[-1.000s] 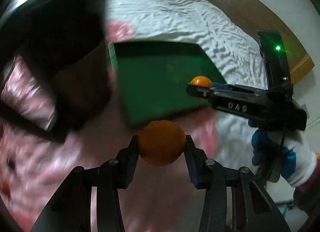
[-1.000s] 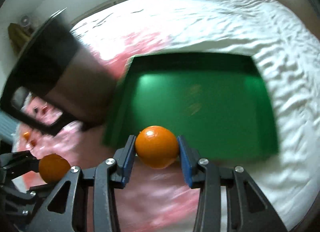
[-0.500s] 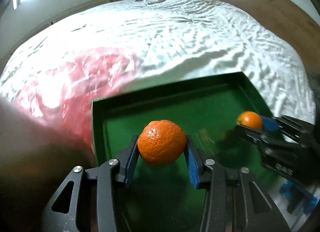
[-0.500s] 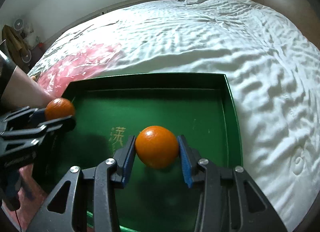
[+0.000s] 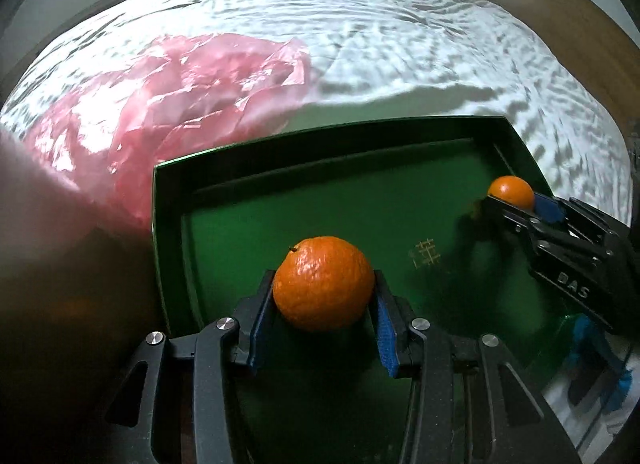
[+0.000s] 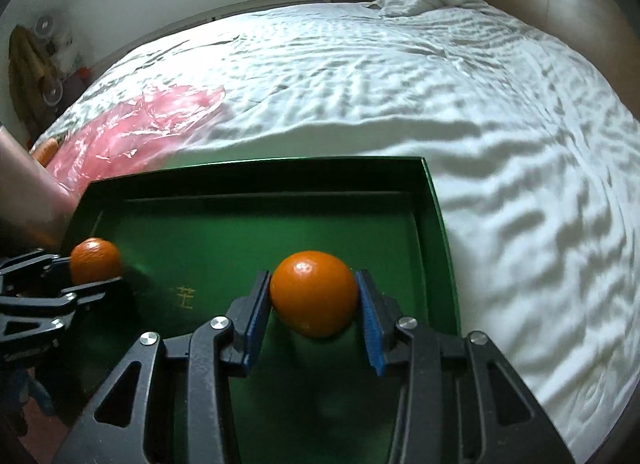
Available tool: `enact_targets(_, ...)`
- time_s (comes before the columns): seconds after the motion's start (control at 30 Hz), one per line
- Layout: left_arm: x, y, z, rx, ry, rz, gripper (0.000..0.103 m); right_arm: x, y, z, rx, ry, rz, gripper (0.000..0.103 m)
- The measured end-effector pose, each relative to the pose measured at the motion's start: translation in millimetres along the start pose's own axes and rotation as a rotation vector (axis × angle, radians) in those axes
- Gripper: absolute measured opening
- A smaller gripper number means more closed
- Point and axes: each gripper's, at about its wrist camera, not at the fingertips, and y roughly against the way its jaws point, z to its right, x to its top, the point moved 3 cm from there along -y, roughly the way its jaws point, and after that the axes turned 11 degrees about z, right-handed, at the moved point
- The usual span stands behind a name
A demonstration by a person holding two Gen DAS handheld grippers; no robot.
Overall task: Organize fruits
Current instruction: 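Carry both oranges to the green tray and open both grippers to release them, then return both grippers to the fruit and close the left gripper on an orange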
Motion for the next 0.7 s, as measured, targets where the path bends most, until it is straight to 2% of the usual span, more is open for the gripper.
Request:
enact_targets(0.17, 0, -1, 0, 0.011, 0.031, -0.010, 0.039, 4, -10, 6, -0.013, 0.012, -0.029, 0.071)
enact_targets(0.27, 1, 1, 0, 0.012, 0.038, -0.017, 0.040, 5, -12, 8, -0.024, 0.005, -0.046, 0.101)
enact_targets(0.3, 1, 2, 1, 0.019, 0.028, -0.016, 0.040, 5, -12, 8, -0.030, 0.008, -0.055, 0.103)
enact_targets(0.4, 2, 10, 6, 0.035, -0.004, -0.002, 0.050, 6, -8, 7, -0.056, 0.024, -0.062, 0.103)
enact_targets(0.47, 3, 17, 9, 0.046, -0.032, 0.016, 0.052, 8, -1, 7, -0.060, 0.020, -0.056, 0.103)
enact_targets(0.6, 4, 45, 22, 0.070, -0.124, 0.093, 0.062, 16, 32, 6, -0.081, 0.011, -0.002, 0.103)
enact_targets(0.7, 3, 68, 32, 0.061, -0.178, 0.147, 0.063, 19, 59, 2, -0.099, 0.001, 0.028, 0.103)
